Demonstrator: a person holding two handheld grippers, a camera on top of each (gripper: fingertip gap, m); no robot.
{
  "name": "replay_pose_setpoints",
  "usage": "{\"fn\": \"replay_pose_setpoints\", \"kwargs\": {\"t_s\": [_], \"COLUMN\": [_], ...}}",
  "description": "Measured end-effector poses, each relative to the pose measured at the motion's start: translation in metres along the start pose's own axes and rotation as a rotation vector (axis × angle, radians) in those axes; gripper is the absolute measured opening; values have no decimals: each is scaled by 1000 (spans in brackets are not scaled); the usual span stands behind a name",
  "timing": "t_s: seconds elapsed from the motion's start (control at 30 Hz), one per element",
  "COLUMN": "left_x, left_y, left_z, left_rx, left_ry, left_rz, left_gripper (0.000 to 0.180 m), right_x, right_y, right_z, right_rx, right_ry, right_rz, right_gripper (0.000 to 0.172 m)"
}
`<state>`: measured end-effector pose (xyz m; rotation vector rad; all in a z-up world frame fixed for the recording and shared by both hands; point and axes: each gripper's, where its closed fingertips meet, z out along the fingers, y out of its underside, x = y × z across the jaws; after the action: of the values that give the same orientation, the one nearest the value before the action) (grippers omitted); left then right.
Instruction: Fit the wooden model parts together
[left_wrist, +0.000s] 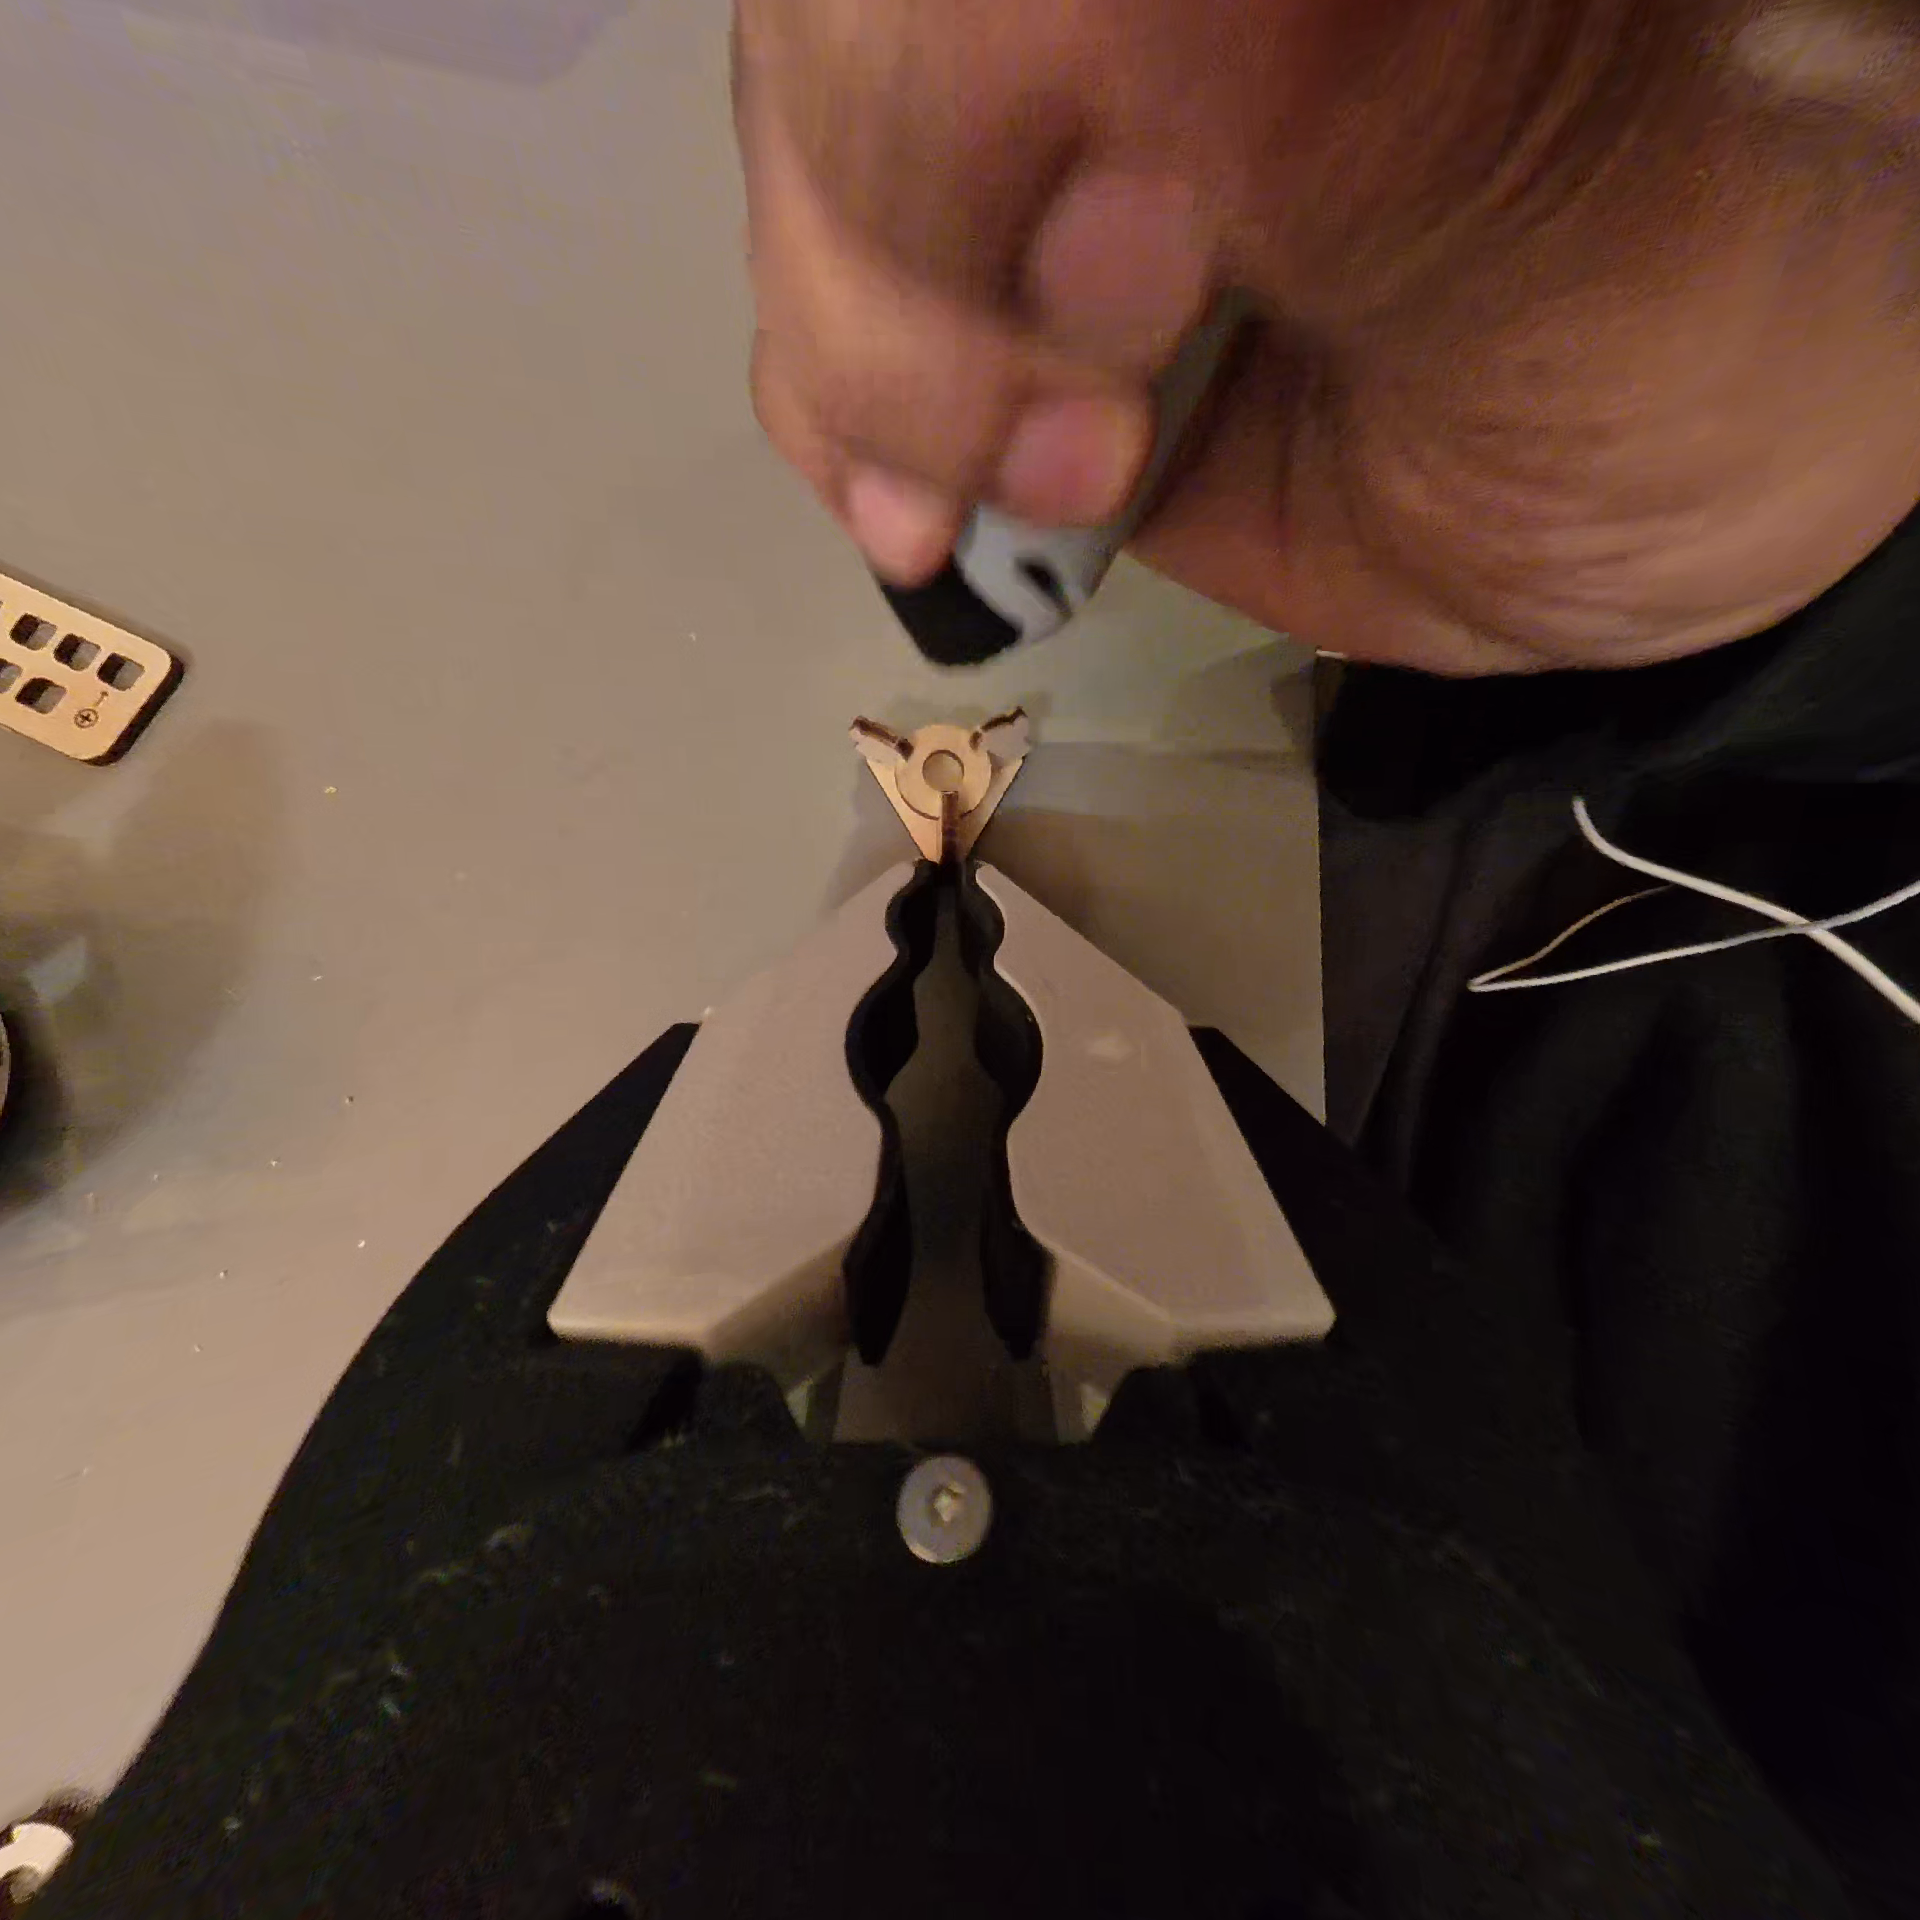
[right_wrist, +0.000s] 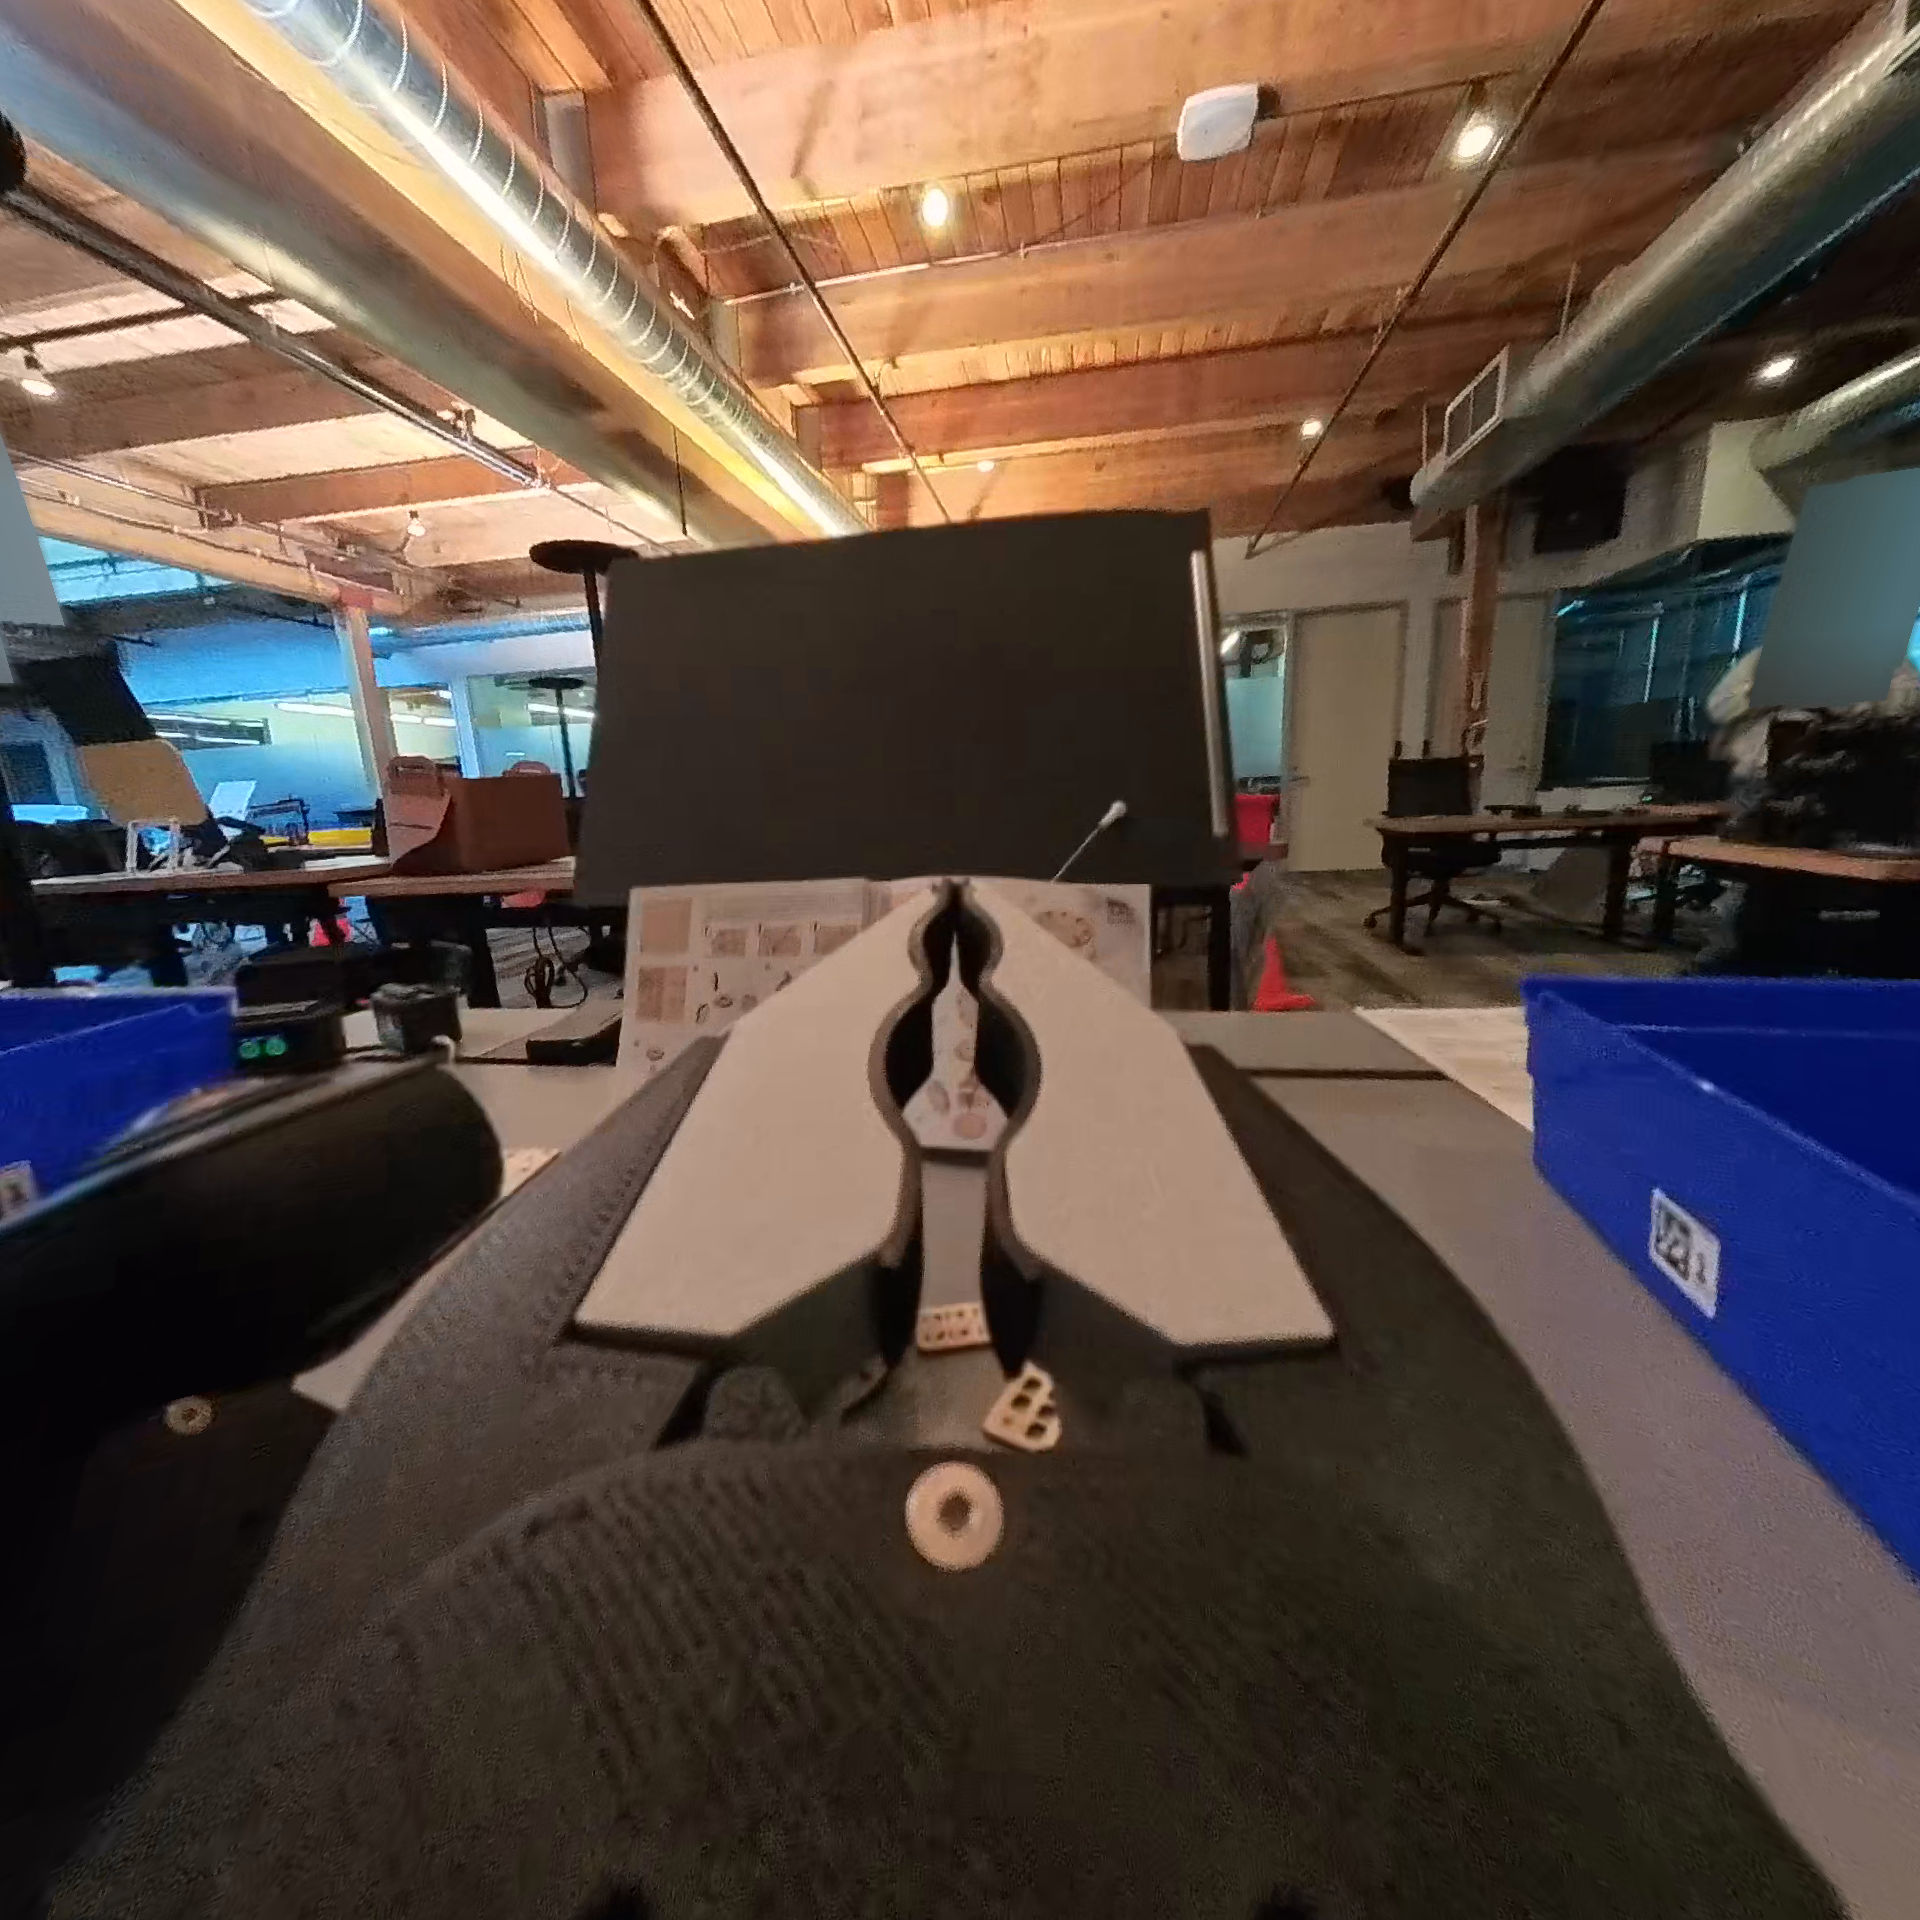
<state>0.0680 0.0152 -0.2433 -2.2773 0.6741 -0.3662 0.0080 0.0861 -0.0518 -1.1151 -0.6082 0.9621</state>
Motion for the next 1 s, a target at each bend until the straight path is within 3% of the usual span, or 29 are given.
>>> {"fn": "replay_pose_setpoints", "kwargs": {"t_s": [0.07, 0.17, 0.33, 0.47, 0.53, 0.6, 0.73, 0.87, 1.0], "left_x": [1, 0, 0, 1, 2, 1, -5, -5, 3], "left_y": [0, 0, 0, 0, -1, -4, -20, -33, -42], "left_z": [0, 0, 0, 0, -1, -4, -24, -47, -59], "left_rx": [0, 2, 0, 0, 5, 36, 207, 376, 449], "left_ry": [9, 8, -9, 5, 34, 62, 197, 397, 502], "left_rz": [-6, -7, 13, 1, -19, -58, -218, -382, -410], "left_gripper": [2, 2, 2, 2, 0, 0, 0, 0, 0], "right_x": [-5, -12, 0, 9, 13, 12, 7, -5, -14], "right_y": [35, 36, 25, -8, -5, 3, 12, 22, 23], "right_z": [0, 2, -2, -6, -7, -14, -39, -65, -81], "right_rx": [-82, -88, -45, -8, -96, -194, -289, -426, -453], "right_ry": [-15, -24, -4, -13, -51, -131, -300, -493, -599], "right_rz": [6, -49, 12, 23, 52, 71, 34, 145, 172], "right_gripper": [0, 0, 0, 17, 25, 50, 73, 72, 58]}}
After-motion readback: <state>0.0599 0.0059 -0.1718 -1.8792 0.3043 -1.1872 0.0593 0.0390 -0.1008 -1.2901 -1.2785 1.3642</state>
